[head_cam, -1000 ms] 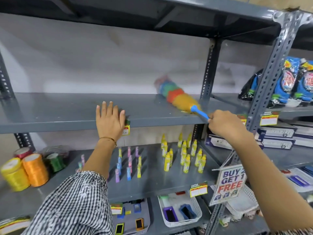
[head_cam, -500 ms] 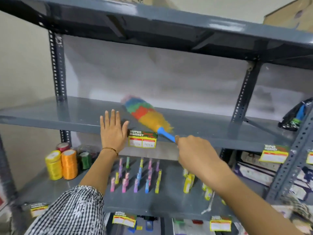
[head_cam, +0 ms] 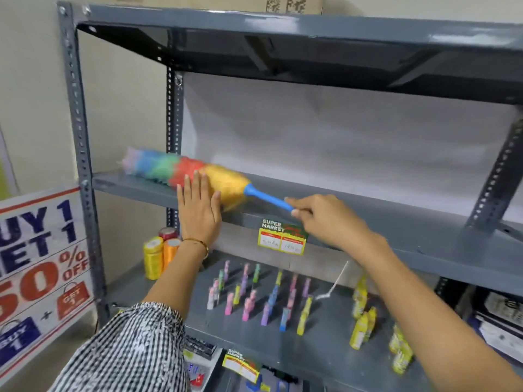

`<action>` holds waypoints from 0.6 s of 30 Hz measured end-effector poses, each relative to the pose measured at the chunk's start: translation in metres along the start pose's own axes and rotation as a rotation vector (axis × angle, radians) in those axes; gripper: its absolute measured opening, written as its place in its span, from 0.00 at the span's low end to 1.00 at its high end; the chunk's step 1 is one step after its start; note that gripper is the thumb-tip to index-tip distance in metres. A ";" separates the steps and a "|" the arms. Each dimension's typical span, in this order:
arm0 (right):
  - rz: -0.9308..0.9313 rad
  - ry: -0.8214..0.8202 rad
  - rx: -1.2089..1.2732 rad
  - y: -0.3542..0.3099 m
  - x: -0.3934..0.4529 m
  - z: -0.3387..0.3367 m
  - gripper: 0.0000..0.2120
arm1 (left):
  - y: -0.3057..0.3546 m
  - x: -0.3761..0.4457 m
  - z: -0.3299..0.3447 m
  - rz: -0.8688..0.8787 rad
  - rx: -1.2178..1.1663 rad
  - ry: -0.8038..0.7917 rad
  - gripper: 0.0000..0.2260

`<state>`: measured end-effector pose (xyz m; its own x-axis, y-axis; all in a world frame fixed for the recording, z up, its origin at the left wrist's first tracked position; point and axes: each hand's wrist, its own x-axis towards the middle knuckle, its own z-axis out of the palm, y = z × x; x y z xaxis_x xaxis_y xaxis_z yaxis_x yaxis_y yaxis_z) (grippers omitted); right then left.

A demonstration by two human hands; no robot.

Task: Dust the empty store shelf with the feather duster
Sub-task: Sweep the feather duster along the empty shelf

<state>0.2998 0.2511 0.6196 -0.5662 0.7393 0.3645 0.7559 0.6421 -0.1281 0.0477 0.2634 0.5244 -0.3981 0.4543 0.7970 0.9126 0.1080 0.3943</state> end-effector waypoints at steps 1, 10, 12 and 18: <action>0.019 0.029 0.027 0.015 0.005 -0.003 0.17 | 0.004 0.002 0.002 0.010 0.001 -0.008 0.28; 0.245 0.029 -0.272 0.126 0.031 0.005 0.15 | 0.065 0.013 0.051 0.206 -0.035 -0.190 0.23; 0.183 -0.001 -0.296 0.134 0.034 0.010 0.17 | 0.064 0.014 0.054 0.202 -0.053 -0.184 0.24; -0.074 -0.024 -0.285 0.145 0.055 0.009 0.18 | 0.064 0.010 0.053 0.236 -0.056 -0.177 0.23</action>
<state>0.3752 0.3864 0.6132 -0.6284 0.6993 0.3408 0.7721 0.6142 0.1633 0.1068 0.3214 0.5332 -0.1487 0.6088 0.7792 0.9695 -0.0655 0.2361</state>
